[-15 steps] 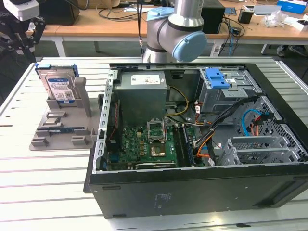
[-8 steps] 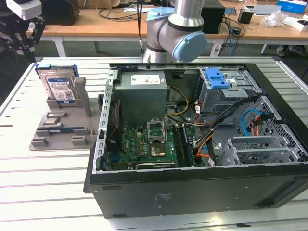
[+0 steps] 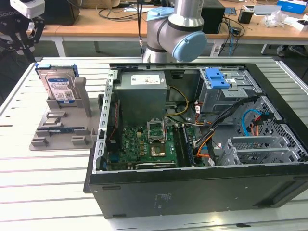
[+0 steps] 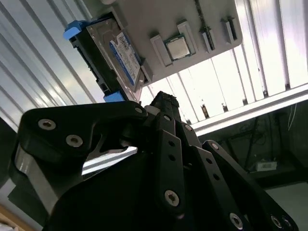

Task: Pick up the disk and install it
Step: 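Pick up the disk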

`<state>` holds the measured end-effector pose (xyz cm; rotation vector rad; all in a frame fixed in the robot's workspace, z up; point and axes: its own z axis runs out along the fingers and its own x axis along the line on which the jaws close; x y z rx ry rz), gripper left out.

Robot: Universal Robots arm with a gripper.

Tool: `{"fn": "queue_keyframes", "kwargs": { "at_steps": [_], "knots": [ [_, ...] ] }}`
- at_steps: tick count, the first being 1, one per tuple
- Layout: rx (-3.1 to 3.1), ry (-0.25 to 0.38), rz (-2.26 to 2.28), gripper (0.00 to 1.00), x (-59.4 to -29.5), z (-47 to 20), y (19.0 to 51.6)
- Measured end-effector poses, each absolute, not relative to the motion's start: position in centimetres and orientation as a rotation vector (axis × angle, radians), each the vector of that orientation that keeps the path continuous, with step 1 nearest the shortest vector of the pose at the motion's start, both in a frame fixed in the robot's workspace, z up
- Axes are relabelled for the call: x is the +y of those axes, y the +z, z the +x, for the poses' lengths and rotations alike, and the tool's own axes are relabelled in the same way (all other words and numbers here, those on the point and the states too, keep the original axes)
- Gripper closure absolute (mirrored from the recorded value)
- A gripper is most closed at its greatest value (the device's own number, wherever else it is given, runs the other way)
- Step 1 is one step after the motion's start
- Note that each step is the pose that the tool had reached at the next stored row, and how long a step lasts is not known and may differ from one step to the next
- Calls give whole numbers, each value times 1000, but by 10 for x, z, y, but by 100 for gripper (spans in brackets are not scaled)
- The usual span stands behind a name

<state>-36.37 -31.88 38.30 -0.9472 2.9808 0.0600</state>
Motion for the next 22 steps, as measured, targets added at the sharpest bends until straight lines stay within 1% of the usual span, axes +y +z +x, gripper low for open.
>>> {"fn": "queue_keyframes", "kwargs": {
  "at_steps": [22],
  "knots": [
    [2860, 62, -1277, 89, -319, -364, 383]
  ]
}}
